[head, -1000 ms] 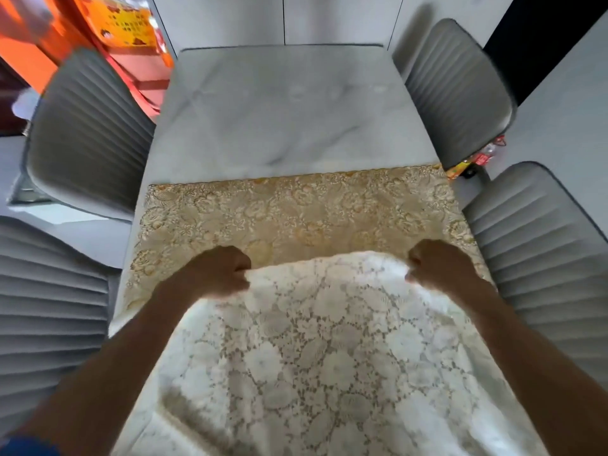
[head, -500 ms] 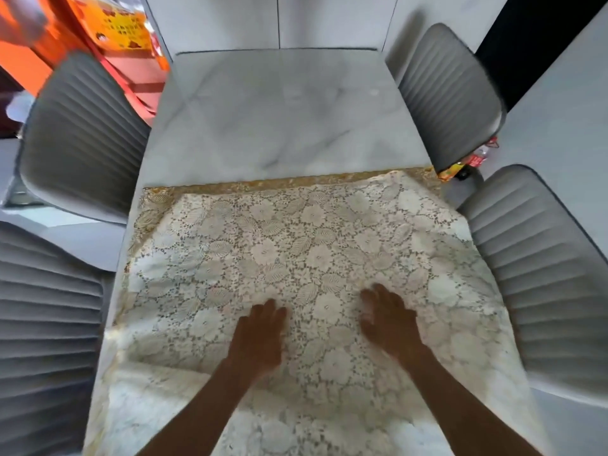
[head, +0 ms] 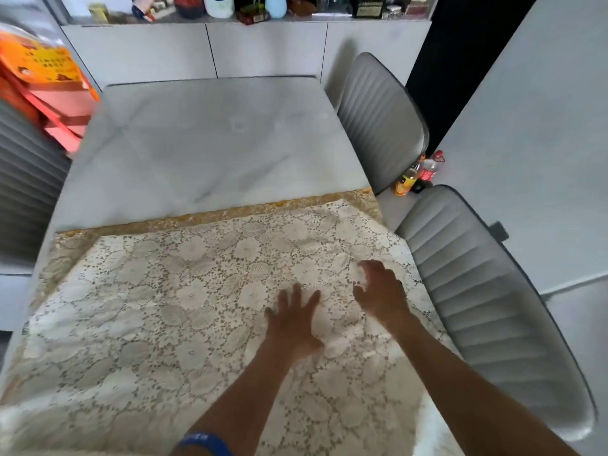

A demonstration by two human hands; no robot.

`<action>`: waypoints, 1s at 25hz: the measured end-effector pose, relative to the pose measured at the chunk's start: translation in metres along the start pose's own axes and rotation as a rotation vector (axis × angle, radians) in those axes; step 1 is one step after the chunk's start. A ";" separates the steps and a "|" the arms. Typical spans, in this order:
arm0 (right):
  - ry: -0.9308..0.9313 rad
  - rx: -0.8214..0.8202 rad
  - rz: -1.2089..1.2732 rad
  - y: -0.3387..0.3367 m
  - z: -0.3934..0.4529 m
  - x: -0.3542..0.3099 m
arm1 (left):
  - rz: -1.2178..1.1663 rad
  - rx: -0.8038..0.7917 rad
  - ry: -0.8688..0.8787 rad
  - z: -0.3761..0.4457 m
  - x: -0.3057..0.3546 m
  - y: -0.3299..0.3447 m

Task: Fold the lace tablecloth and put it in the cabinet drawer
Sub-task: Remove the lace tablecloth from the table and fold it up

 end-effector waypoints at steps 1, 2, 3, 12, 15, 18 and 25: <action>0.024 0.030 0.024 -0.006 0.024 0.013 | -0.002 -0.001 -0.045 0.014 0.006 0.004; 0.037 0.052 0.039 -0.009 0.046 0.024 | 0.000 -0.003 -0.084 0.025 0.008 0.008; 0.050 0.063 0.047 -0.010 0.065 0.032 | 0.001 -0.008 -0.109 0.033 0.008 0.013; 0.343 0.080 0.139 0.004 0.141 0.079 | -0.047 0.003 -0.146 0.041 0.013 0.020; 0.198 0.217 0.158 -0.004 0.132 0.071 | -0.041 -0.004 -0.158 0.042 0.014 0.017; 0.028 0.180 0.309 -0.008 0.115 0.045 | -0.035 -0.002 -0.164 0.042 0.015 0.016; -0.243 0.014 0.778 -0.077 0.022 -0.016 | -0.565 0.522 -0.220 0.001 0.015 -0.071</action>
Point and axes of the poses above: each hand's wrist, its own z-axis towards the middle knuckle, its own y-axis out of the palm, x = y × z, the point moved 8 cm from there along z, towards the middle knuckle, and after that the axes turned 11 degrees about x, right-handed, at the moved point
